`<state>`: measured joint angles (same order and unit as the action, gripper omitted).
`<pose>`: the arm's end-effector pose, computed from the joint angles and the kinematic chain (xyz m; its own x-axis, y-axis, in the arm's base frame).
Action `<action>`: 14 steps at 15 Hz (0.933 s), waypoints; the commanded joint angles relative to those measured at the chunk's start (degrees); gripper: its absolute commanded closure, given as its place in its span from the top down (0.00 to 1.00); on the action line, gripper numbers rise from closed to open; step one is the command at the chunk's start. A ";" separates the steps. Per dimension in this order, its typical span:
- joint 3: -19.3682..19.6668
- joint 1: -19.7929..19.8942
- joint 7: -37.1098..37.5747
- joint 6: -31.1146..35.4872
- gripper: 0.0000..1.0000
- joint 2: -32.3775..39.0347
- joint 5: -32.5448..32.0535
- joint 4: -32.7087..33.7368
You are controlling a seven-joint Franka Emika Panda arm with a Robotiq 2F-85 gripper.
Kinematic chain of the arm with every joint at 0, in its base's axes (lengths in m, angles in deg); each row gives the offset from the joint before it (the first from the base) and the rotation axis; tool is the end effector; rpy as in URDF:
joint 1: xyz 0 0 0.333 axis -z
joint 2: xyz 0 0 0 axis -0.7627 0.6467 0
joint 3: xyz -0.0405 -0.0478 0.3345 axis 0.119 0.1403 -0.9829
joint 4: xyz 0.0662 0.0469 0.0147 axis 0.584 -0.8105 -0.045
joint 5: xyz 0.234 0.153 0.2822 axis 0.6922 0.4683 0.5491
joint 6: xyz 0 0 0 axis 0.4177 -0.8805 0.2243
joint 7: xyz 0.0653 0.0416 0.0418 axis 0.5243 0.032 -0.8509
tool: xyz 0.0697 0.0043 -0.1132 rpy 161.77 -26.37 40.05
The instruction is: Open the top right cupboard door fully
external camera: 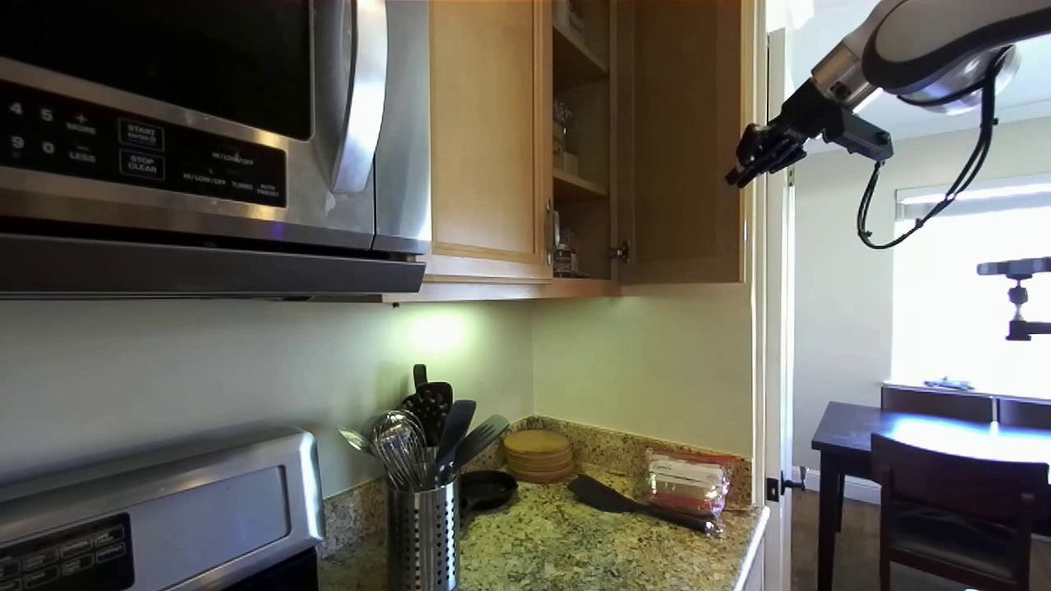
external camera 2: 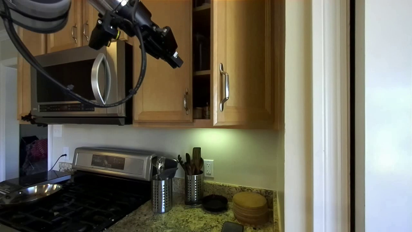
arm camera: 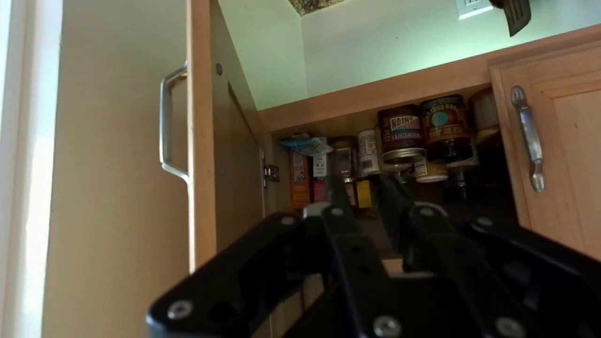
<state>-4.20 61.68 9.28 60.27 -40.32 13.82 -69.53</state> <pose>0.2975 -0.1548 0.7264 0.4591 -0.2428 0.8545 -0.3378 -0.9374 -0.0849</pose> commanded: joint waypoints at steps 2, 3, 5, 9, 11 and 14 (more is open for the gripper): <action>-0.36 -0.13 -0.54 6.69 0.03 6.59 0.45 0.17; -0.33 0.12 -0.79 8.27 0.00 8.19 0.18 0.20; -0.10 0.50 -1.38 10.75 0.05 11.15 -0.23 0.53; 0.69 1.71 -2.95 15.09 0.07 15.73 -1.11 0.80; 1.34 2.79 -4.14 16.76 0.05 17.35 -1.54 0.83; 2.09 5.20 -5.38 18.89 0.06 19.35 -2.67 0.93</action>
<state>-2.98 64.81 5.59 76.46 -23.09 12.75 -69.29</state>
